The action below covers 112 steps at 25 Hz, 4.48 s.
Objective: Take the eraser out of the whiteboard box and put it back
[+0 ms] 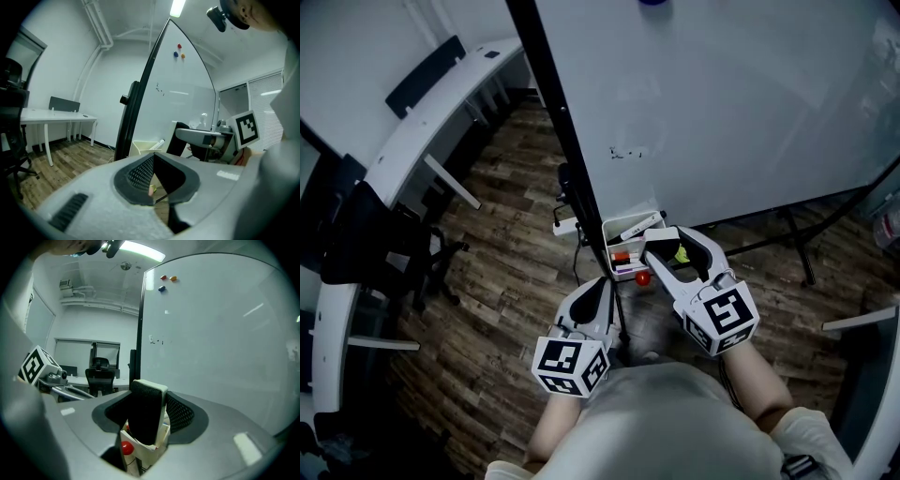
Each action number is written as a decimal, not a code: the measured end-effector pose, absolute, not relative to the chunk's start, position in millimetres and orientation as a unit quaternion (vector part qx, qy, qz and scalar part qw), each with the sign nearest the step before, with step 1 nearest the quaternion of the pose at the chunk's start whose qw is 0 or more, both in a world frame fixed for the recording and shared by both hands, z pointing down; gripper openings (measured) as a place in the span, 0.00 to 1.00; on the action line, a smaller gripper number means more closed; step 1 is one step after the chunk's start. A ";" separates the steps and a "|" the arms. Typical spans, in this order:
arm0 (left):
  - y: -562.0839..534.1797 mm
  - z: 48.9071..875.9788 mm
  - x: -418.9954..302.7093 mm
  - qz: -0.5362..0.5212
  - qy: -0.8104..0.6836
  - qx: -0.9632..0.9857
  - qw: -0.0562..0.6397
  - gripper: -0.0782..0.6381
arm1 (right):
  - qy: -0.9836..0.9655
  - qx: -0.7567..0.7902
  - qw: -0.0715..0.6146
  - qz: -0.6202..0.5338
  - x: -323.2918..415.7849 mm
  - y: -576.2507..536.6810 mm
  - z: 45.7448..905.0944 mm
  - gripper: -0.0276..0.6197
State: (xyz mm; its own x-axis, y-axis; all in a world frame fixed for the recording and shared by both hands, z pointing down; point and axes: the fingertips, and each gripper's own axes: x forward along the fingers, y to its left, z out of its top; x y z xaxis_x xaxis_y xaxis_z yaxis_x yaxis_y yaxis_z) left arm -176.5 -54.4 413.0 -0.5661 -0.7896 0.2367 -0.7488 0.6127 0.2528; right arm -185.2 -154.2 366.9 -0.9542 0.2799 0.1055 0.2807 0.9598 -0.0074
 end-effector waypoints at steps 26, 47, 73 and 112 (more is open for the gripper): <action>-82.2 406.6 -141.6 -0.057 -0.846 0.507 0.155 0.11 | -0.998 -0.049 0.032 -0.004 -120.6 -174.9 345.6 0.40; -98.8 407.2 -127.9 -0.063 -0.829 0.533 0.157 0.11 | -0.999 -0.024 0.019 0.006 -94.3 -186.8 351.0 0.40; -66.6 405.5 -143.1 -0.061 -0.864 0.474 0.156 0.11 | -0.995 -0.101 0.021 -0.004 -129.4 -158.1 344.6 0.40; -41.0 410.5 -187.0 -0.073 -0.890 0.418 0.165 0.11 | -0.986 -0.157 0.048 -0.002 -194.3 -137.1 367.5 0.40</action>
